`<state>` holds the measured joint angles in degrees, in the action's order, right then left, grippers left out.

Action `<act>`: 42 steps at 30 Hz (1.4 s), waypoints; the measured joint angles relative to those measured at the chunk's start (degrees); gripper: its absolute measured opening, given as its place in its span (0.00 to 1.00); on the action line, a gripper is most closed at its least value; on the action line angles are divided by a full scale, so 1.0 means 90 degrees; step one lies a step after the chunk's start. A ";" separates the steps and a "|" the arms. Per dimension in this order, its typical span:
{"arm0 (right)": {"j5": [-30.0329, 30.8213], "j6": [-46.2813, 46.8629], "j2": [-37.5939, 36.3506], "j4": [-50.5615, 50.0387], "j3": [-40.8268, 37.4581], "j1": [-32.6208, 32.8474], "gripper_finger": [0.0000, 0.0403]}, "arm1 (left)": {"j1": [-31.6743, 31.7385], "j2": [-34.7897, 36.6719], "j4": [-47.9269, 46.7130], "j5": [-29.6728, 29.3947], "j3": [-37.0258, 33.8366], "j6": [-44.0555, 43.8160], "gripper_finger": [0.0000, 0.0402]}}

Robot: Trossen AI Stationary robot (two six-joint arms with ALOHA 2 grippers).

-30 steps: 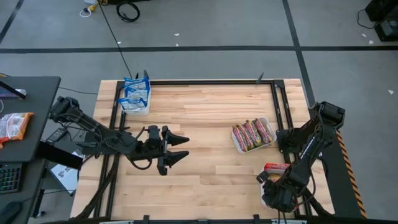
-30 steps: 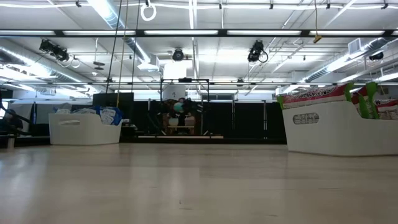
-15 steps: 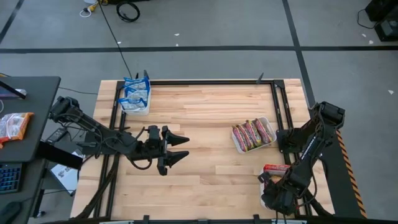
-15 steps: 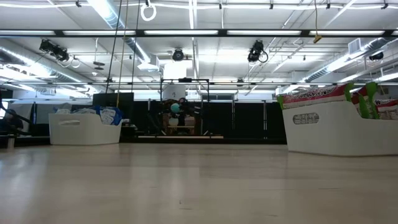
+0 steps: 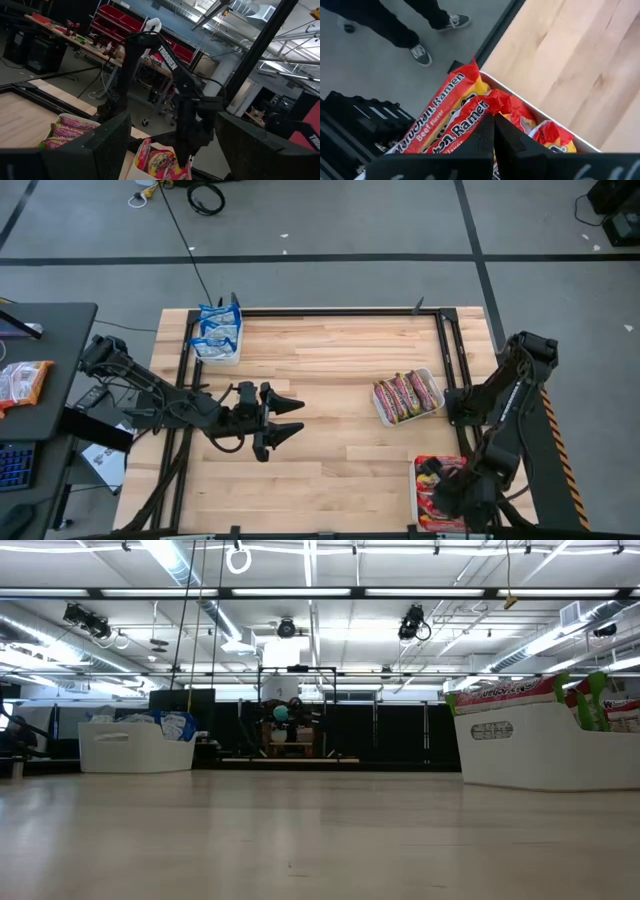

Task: Sort Maruchan noodles
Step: Put the orange noodle pack into the bottom white bin, then return to Home Position

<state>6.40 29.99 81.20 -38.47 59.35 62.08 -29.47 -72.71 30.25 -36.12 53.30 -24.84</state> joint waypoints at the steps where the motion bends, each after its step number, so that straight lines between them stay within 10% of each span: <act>1: 0.0000 -0.0006 -0.0077 0.0147 -0.0151 0.0000 0.01 | 0.0000 0.0000 -0.0001 0.0000 0.0000 -0.0002 0.72; 16: -0.0119 0.0914 -0.1200 0.0459 -0.0542 -0.0478 0.22 | 0.0015 0.0102 -0.0017 -0.0639 -0.0012 0.0411 0.72; 23: 0.0820 0.0359 -0.2374 0.0687 -0.0450 -0.1104 0.21 | 0.0561 0.0343 -0.0103 0.0685 -0.0167 0.0698 0.54; 31: 0.0920 -0.1879 -0.3048 0.1628 -0.0450 -0.3241 0.03 | 0.1566 0.0606 -0.0349 0.1119 -0.0740 0.0722 0.04; 42: -0.1140 -0.2815 -0.3213 0.4301 -0.0960 -0.6326 0.01 | 0.3442 0.3034 -0.1428 0.3107 -0.1580 0.1338 0.02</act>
<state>-3.86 4.66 52.29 0.24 50.71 5.15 1.50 -45.40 17.40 -8.16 39.08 -12.80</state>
